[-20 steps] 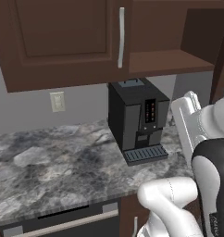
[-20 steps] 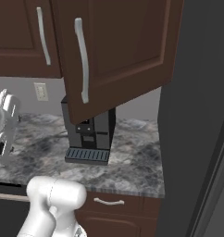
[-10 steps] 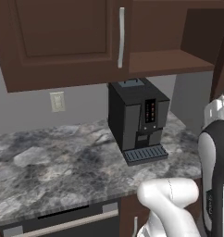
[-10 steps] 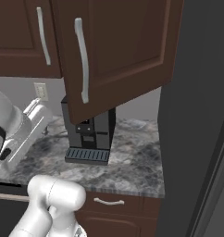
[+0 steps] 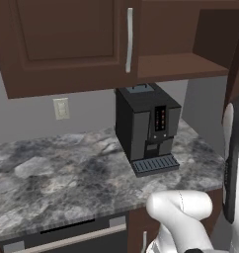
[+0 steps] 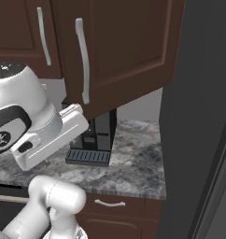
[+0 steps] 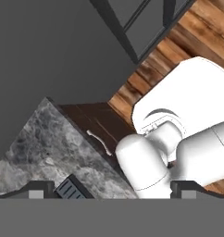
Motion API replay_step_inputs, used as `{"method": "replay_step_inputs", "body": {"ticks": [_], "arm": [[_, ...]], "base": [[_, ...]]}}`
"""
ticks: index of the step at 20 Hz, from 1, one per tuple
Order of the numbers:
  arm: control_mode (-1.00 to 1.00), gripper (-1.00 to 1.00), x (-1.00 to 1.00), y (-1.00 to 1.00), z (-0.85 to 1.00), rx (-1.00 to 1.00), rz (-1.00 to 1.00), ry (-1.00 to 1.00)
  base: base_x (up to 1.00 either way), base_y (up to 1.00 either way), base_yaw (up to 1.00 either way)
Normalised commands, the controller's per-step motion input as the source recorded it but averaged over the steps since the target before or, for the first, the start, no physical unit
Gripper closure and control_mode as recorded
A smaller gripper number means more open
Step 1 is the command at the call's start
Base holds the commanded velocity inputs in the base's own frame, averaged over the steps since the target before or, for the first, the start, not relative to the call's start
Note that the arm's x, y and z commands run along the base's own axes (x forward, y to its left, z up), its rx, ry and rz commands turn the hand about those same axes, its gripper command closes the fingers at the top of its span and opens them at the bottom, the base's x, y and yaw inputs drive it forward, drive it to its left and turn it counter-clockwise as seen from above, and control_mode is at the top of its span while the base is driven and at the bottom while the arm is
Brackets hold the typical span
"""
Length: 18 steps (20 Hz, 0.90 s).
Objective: Close all open cabinet doors.
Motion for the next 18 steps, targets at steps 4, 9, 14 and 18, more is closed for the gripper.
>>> {"method": "replay_step_inputs", "body": {"ticks": [4, 9, 14, 18], "arm": [[-1.0, -1.0, -0.23, -0.71, 0.0, 0.03, -0.06, -0.09], [-1.0, -1.0, 0.09, -0.43, 0.04, 0.06, 0.01, -0.12], [-1.0, -1.0, 0.33, -0.17, 0.15, 0.08, 0.15, -0.18], [-1.0, -1.0, 0.28, -0.1, 0.24, 0.04, 0.26, -0.27]], "base": [[0.0, 0.0, 0.0], [0.0, 0.0, 0.0], [0.0, 0.0, 0.0], [0.0, 0.0, 0.0]]}}
